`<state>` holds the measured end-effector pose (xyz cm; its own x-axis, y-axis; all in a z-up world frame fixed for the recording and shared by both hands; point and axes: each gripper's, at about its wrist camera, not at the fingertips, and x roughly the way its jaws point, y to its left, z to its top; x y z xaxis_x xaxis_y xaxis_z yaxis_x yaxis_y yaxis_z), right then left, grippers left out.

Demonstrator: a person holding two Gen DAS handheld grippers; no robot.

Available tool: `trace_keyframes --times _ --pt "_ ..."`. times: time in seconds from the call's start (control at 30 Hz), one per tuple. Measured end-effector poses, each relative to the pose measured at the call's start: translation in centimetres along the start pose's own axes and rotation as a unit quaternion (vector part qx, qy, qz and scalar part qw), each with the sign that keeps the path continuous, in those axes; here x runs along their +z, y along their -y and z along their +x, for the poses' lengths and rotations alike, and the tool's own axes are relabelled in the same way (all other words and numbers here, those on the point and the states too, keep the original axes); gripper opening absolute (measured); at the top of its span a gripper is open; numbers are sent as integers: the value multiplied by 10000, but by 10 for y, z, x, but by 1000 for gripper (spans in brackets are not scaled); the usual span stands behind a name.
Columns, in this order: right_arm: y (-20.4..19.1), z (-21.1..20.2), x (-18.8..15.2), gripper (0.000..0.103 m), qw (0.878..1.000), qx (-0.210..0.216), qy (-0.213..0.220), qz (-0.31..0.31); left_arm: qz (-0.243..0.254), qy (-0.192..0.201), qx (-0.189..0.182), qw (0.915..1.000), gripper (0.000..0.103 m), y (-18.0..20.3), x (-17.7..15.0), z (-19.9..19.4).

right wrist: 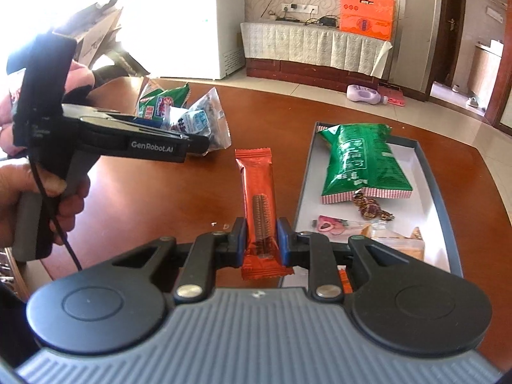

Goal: Organize snacks

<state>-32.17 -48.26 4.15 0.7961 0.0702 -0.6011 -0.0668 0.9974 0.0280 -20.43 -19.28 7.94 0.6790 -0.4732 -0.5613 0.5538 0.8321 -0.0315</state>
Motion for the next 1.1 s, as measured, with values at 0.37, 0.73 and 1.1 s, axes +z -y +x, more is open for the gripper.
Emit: trace_keyframes --times 0.37,0.73,1.1 --pt "7 -16 -2 24 9999 -38 142 88 130 20 -78 9999 69 19 2 1" --pt "21 -26 -6 24 9994 -138 217 224 181 53 -239 9995 69 41 6 5" --pt "32 -33 -9 24 9989 -201 283 319 256 71 -356 9990 69 60 9 13"
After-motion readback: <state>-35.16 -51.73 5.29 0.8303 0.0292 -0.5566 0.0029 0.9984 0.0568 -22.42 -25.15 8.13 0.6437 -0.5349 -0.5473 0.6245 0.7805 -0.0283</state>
